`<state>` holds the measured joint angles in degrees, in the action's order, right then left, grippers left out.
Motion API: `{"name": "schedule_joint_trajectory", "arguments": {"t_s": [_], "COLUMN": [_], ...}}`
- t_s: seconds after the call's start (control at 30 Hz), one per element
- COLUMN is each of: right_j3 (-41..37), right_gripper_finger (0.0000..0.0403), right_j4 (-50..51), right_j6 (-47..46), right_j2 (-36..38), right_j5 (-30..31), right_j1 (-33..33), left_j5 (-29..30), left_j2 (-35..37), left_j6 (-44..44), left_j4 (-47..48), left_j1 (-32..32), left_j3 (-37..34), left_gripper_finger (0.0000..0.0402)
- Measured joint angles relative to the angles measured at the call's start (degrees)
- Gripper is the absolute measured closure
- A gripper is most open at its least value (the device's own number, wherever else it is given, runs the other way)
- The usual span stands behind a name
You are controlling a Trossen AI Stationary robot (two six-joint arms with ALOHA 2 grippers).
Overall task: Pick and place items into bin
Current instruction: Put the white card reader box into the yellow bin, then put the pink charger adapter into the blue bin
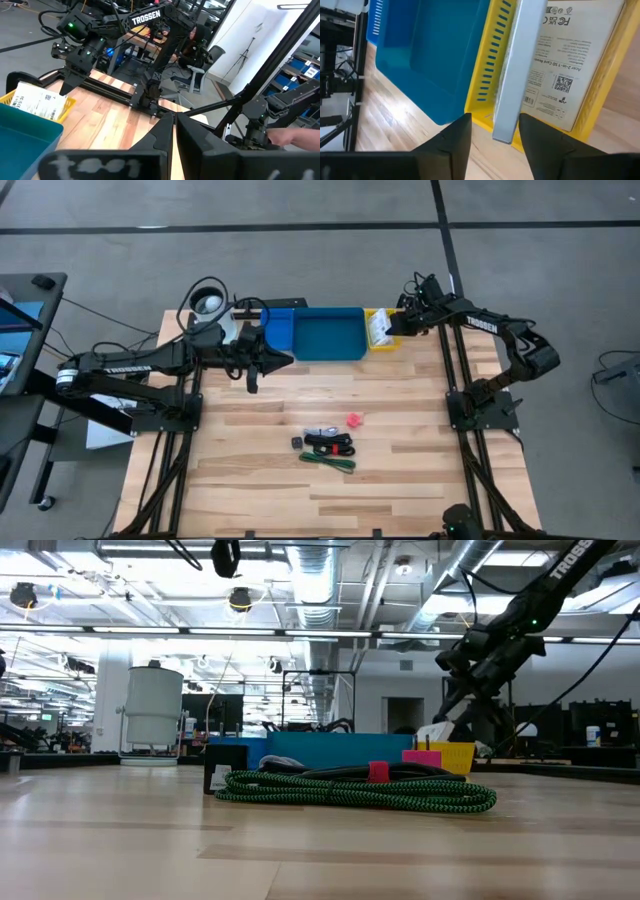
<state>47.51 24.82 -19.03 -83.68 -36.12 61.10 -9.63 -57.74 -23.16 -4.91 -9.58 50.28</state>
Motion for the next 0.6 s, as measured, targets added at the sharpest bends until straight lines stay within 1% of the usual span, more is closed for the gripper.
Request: {"name": "schedule_joint_trajectory", "arguments": {"t_s": [0.2, 0.4, 0.6], "right_j3": [0.17, 2.63, 6.19], "right_gripper_finger": [0.0227, 0.0223, 0.0222], "right_j4": [0.12, 1.16, 5.04], "right_j6": [0.02, 0.17, 3.83], "right_j2": [0.00, 0.00, 0.00], "right_j5": [0.00, 0.00, 0.04], "right_j1": [0.05, 0.15, 0.17], "left_j5": [0.00, -0.01, -0.01], "left_j2": [0.00, 0.00, -0.02], "left_j6": [0.00, 0.00, 0.00], "left_j4": [-0.01, 0.47, 1.21], "left_j1": [0.00, 0.00, 0.00], "left_j3": [0.00, 0.00, 0.02], "left_gripper_finger": [0.0392, 0.0392, 0.0392]}}
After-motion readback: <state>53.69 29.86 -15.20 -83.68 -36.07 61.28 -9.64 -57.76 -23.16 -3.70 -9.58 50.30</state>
